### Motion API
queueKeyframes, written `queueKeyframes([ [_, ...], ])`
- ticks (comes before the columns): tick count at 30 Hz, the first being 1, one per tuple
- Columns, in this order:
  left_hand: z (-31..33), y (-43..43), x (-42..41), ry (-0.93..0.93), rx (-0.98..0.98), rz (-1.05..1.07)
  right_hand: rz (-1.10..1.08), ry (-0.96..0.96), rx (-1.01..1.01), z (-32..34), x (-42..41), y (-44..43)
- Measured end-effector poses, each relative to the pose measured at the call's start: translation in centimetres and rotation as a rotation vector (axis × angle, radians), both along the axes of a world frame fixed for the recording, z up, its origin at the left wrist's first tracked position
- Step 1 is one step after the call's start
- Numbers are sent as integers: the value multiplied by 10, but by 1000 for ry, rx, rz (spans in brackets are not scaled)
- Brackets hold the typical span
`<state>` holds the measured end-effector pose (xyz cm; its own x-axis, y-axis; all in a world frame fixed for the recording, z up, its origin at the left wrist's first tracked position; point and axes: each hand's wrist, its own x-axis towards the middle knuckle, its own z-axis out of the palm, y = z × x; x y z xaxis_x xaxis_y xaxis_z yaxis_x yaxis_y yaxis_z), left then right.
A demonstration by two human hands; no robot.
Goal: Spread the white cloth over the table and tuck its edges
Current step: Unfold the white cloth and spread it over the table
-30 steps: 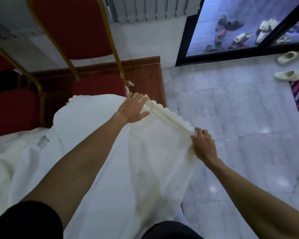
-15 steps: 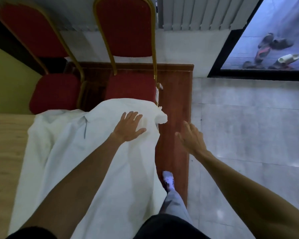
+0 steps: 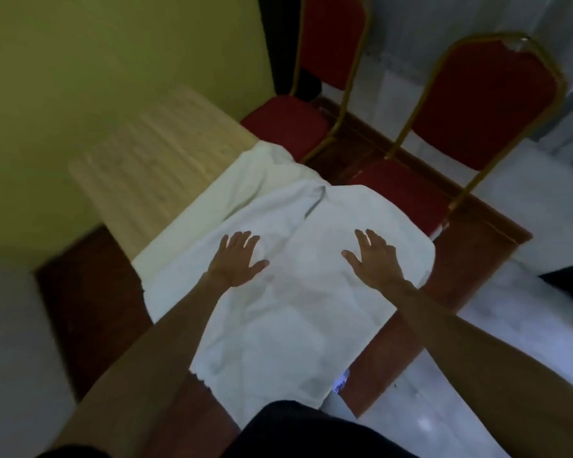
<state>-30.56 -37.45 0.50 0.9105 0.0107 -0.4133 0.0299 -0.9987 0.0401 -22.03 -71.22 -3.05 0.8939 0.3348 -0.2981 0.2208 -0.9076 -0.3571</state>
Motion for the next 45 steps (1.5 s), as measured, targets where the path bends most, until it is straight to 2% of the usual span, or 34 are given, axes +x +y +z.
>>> queueKeyframes([
  [4,-1,47,-73,-31,-18,217,249,-13,2,12,-8,88],
  [9,-13,78,-169,-21,-41,406,445,17,-22,16,-43,165],
  [15,-28,122,-250,-4,-49,553,556,37,-101,13,-87,220],
  [30,-38,227,-351,-85,-81,492,533,-25,-172,22,-207,316],
  [45,-25,260,-362,-140,-119,458,542,-66,-114,38,-234,376],
])
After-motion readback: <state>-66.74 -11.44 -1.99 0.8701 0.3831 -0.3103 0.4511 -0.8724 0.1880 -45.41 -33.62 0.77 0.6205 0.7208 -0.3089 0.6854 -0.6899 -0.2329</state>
